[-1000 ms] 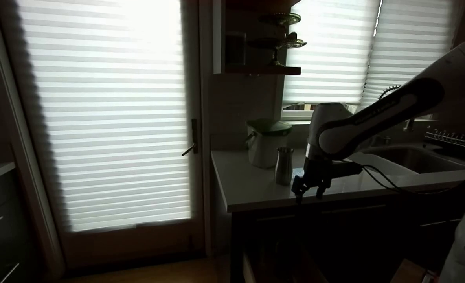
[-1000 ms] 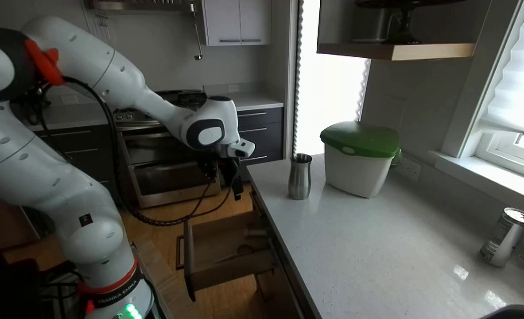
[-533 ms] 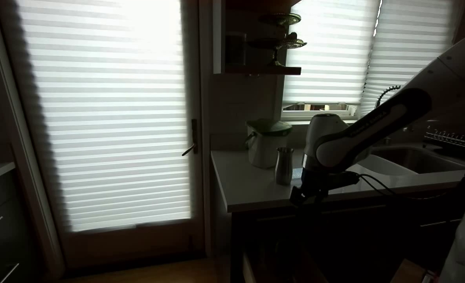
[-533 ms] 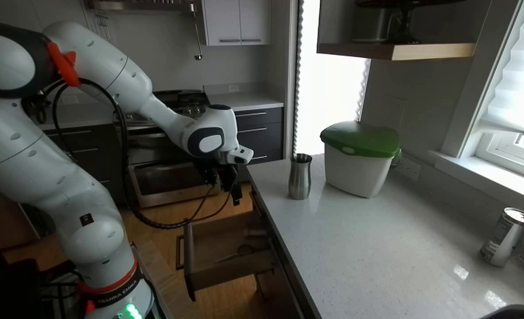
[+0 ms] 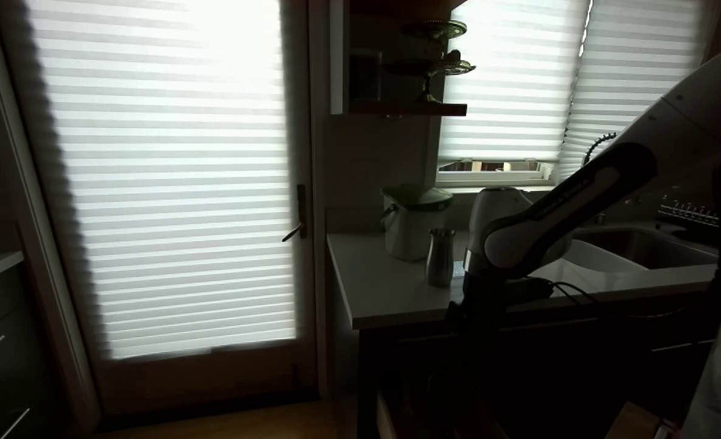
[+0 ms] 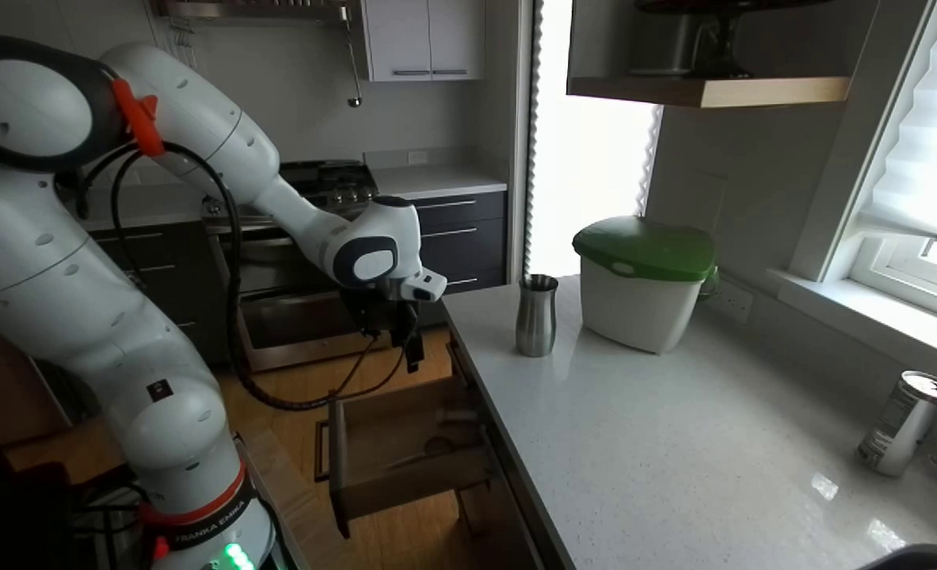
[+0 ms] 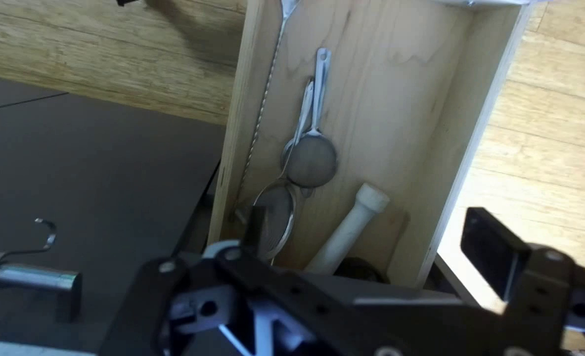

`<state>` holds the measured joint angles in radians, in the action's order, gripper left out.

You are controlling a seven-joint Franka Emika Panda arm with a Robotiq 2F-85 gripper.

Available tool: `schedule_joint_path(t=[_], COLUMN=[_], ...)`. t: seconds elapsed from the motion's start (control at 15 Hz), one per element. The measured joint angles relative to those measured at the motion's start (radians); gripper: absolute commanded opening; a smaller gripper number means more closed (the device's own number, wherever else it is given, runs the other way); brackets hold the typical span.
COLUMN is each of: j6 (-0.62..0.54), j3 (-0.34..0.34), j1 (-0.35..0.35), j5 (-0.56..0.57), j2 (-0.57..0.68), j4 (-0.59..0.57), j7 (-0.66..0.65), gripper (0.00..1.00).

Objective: Move the metal object to the counter

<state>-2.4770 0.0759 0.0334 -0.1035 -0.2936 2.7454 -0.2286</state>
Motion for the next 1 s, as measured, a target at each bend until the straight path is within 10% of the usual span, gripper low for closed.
schedule_joint_path(t=[1.0], j6=[-0.452], j3=[0.058], j1=[0.090], j5=[-0.540], j2=[0.454], j4=[0.009], j7=[0.200], gripper=[1.00])
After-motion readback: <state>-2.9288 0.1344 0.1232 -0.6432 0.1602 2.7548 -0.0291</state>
